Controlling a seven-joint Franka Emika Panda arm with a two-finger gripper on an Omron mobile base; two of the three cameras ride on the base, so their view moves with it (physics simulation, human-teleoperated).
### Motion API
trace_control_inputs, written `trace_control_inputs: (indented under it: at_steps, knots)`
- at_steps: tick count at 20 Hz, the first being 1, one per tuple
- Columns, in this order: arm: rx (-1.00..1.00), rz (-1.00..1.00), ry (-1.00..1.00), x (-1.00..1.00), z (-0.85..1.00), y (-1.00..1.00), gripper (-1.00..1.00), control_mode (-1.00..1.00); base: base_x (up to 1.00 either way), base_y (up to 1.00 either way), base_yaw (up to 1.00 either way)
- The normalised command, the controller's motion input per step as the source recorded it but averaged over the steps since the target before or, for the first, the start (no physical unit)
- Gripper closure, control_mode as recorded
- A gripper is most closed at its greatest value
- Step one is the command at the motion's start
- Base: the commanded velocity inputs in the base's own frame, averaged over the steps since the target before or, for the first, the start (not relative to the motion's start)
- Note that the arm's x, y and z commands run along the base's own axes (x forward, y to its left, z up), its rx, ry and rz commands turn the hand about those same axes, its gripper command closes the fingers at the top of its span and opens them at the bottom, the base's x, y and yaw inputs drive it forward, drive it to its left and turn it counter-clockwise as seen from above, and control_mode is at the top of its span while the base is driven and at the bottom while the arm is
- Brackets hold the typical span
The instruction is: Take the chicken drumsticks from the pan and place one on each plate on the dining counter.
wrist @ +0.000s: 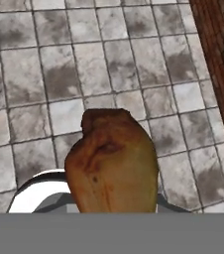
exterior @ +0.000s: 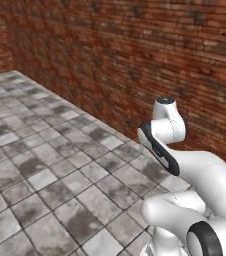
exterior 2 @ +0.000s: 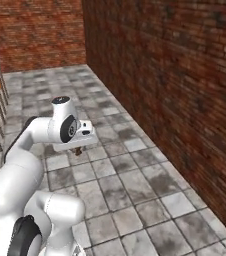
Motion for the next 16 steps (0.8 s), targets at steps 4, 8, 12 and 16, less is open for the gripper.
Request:
trace_control_inputs:
  at_steps: [4, 8, 12, 16]
  knots:
    - [0.0, 0.0, 0.0, 0.0, 0.0, 0.0, 1.0, 1.0, 1.0, 0.41, 0.37]
    - [0.0, 0.0, 0.0, 0.0, 0.0, 0.0, 1.0, 1.0, 1.0, 0.23, 0.28]
    - [0.0, 0.0, 0.0, 0.0, 0.0, 0.0, 1.0, 1.0, 1.0, 0.02, 0.27]
    - [0.0, 0.0, 0.0, 0.0, 0.0, 0.0, 1.0, 1.0, 1.0, 0.0, 0.29]
